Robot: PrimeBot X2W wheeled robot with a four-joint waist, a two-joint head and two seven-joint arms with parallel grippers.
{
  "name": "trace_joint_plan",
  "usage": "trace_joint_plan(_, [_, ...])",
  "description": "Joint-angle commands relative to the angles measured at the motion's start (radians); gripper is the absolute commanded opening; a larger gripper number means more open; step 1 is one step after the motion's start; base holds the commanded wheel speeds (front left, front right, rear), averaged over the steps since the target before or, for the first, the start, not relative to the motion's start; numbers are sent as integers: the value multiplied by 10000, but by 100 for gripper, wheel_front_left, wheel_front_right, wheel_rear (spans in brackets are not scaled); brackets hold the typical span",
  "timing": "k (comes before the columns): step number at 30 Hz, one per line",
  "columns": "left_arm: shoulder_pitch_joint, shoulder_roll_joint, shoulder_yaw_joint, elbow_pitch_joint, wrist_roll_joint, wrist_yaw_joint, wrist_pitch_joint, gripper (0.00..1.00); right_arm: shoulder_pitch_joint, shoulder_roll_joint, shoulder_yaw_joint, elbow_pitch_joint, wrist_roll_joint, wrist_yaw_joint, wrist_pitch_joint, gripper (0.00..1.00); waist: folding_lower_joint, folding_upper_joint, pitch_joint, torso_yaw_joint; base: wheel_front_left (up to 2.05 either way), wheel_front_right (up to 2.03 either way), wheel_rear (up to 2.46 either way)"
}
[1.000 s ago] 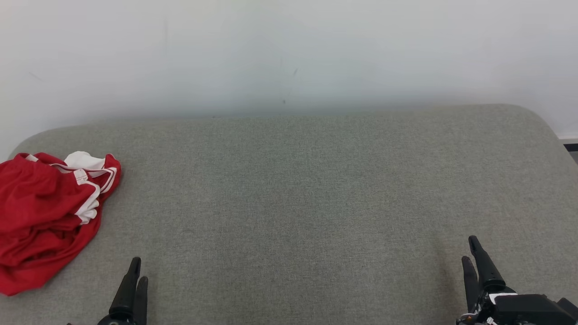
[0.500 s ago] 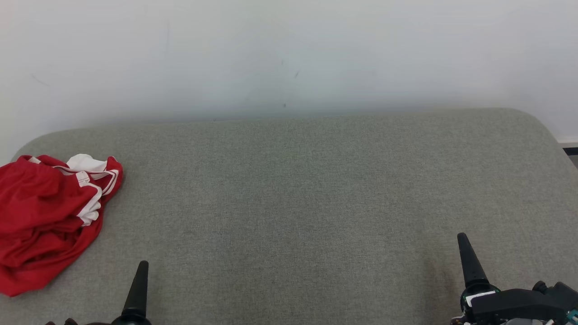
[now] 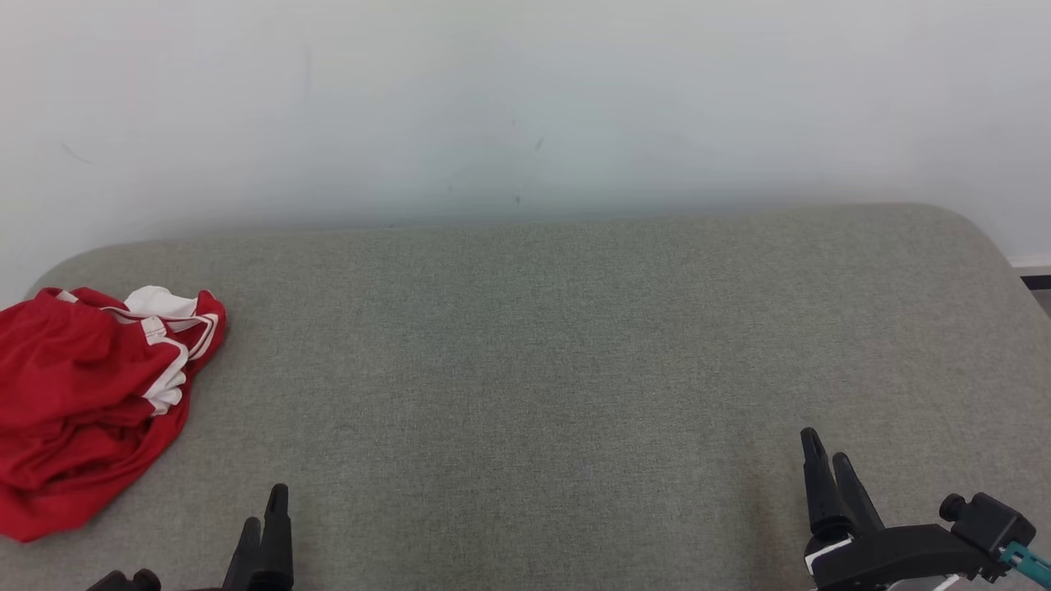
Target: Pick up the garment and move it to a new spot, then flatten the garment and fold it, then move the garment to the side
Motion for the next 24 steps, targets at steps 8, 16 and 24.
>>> trace_joint_plan(8, [37,74,-120,-283,1511,122,-362,100,-181,-37,112,-68,-1675,-8,-245,100,-1,0,-2,11,0,0,0])
trace_joint_plan(16, [96,160,-163,-331,2860,227,-618,100,-214,-39,212,-6,-2898,-10,-437,100,-1,0,-40,18,0,0,0])
trace_joint_plan(24, [114,257,-381,-326,3952,314,-817,100,-173,-41,242,61,-3808,-11,-596,100,-1,0,-79,31,0,0,0])
